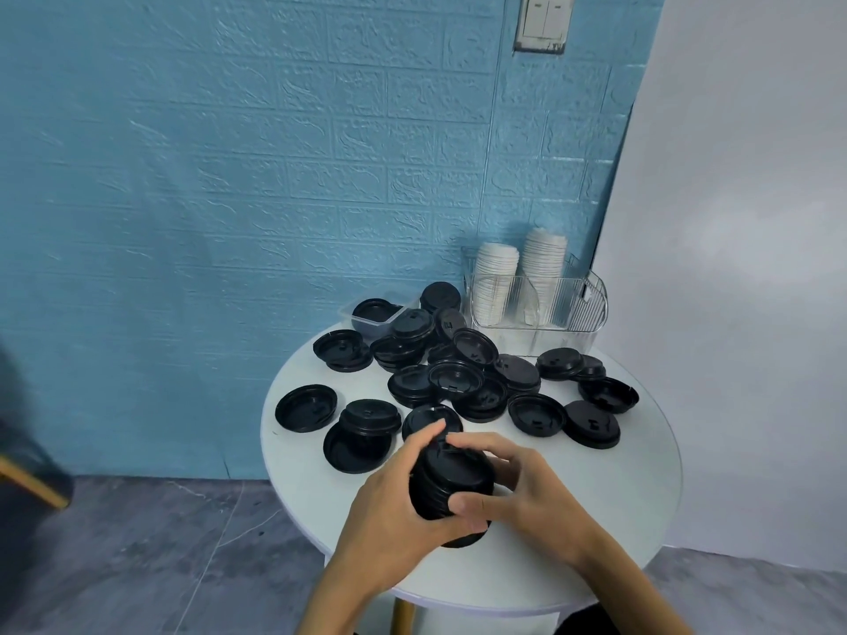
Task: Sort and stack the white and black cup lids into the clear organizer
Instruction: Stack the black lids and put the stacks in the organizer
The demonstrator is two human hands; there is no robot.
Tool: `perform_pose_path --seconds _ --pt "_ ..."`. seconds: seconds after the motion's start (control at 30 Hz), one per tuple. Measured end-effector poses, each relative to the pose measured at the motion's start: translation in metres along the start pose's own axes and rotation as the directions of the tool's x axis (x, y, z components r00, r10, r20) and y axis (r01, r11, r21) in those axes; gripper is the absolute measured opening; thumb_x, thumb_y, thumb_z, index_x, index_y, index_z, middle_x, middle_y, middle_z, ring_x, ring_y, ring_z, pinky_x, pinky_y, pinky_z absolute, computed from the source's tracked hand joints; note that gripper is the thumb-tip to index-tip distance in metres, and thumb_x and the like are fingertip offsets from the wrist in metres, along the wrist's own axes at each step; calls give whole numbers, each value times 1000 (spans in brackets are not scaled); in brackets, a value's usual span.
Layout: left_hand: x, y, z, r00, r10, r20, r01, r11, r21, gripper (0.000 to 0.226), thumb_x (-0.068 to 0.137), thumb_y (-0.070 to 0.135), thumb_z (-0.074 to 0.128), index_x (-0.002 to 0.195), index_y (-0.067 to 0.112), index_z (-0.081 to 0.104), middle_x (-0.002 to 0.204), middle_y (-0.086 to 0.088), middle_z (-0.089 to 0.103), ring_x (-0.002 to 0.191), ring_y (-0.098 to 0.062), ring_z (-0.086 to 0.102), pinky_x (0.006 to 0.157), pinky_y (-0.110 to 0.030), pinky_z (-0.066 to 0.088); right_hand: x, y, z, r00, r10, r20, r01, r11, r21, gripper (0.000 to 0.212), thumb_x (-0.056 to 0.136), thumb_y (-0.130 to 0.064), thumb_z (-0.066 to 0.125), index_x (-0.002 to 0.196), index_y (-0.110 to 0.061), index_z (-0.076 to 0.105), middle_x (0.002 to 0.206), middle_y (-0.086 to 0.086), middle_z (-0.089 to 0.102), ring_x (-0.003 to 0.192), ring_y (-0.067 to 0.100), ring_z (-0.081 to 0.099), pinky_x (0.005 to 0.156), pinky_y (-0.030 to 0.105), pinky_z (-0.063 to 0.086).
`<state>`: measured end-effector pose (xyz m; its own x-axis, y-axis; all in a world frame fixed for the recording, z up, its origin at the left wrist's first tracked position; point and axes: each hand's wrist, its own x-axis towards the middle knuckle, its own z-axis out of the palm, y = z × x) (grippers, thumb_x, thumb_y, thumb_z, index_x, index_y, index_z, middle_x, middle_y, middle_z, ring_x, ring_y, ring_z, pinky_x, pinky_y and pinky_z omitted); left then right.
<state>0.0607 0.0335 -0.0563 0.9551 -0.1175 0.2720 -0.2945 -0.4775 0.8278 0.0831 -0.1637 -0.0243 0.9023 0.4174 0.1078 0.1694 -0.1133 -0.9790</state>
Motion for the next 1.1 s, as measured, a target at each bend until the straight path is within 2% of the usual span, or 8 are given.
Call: perform_pose_path --seconds 0.27,0.37,0.47,0.53,0.7,0.93,1.0,1.1 --pt "-2 1 2 997 72 -30 -71 997 43 79 70 62 81 140 66 45 131 40 53 122 12 53 97 -13 47 -1 2 1 997 -9 77 3 998 69 53 81 -18 85 130 -25 65 123 9 71 119 25 66 98 33 53" --pt "-1 3 5 996 77 -39 -76 996 40 78 69 63 82 139 65 47 131 37 55 123 10 54 100 -16 46 3 -7 -10 992 -18 123 17 1000 9 46 87 -28 78 131 -25 66 125 6 71 121 22 65 100 30 52" --pt "-1 2 4 996 78 -43 -76 996 44 71 69 65 81 134 60 52 132 36 56 124 7 55 103 -24 48 27 -27 -16 998 -58 -31 55 995 -88 54 81 -50 77 131 -34 63 126 -8 70 116 10 66 96 29 53" --pt "-2 0 4 997 72 -42 -71 997 35 70 71 65 81 134 58 53 132 36 56 125 6 55 105 -25 48 55 -40 -11 990 -108 -86 91 979 -182 51 83 -49 78 130 -36 63 123 -12 69 111 6 67 96 29 53" --pt "-2 0 3 997 69 -40 -67 997 39 74 70 68 80 137 59 50 134 36 54 127 9 52 108 -25 46 129 -58 28 980 -27 197 143 784 -605 50 88 -55 70 134 -38 60 133 -16 62 107 -4 60 96 15 47" --pt "-2 -1 3 997 66 -35 -64 996 65 70 68 72 78 131 64 48 133 42 49 125 15 49 105 -21 45 169 -40 63 927 210 309 218 369 -904 71 83 -71 64 144 -37 51 144 -1 58 135 27 48 114 44 33" --pt "-2 -1 2 998 63 -29 -61 996 58 70 68 72 78 131 64 48 133 42 49 125 15 49 105 -21 45 167 -40 63 936 194 295 210 365 -907 68 83 -71 64 141 -39 53 141 -4 60 135 27 47 114 45 28" --pt "-1 -2 3 997 72 -27 -71 996 54 75 69 71 78 137 60 48 135 42 49 125 15 49 105 -20 44 153 -53 49 970 69 234 171 496 -851 65 82 -70 66 139 -40 56 140 -8 61 134 19 50 115 45 27"
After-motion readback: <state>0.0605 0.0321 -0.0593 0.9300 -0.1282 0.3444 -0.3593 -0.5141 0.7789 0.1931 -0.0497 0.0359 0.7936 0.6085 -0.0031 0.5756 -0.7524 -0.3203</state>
